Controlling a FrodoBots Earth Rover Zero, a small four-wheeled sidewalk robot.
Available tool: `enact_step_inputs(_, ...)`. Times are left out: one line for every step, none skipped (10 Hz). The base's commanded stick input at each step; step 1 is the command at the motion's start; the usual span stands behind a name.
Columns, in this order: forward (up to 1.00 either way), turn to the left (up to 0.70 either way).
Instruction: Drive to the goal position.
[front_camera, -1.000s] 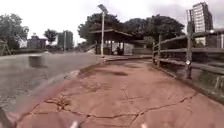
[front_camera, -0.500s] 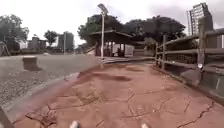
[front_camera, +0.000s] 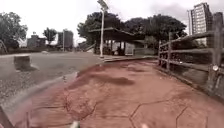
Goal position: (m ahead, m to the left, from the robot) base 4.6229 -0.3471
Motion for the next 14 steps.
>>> enact_step_inputs(0.7, 0.0)
enact_step_inputs(0.7, -0.29)
enact_step_inputs(0.7, -0.35)
enact_step_inputs(0.7, -0.35)
enact_step_inputs(0.7, -0.35)
enact_step_inputs(0.7, -0.35)
enact_step_inputs(0.7, -0.19)
enact_step_inputs(0.7, 0.0)
enact_step_inputs(0.7, 0.0)
enact_step_inputs(0.7, 0.0)
enact_step_inputs(0.7, 0.0)
enact_step_inputs(0.7, 0.0)
enact_step_inputs(0.7, 0.0)
enact_step_inputs(0.7, 0.0)
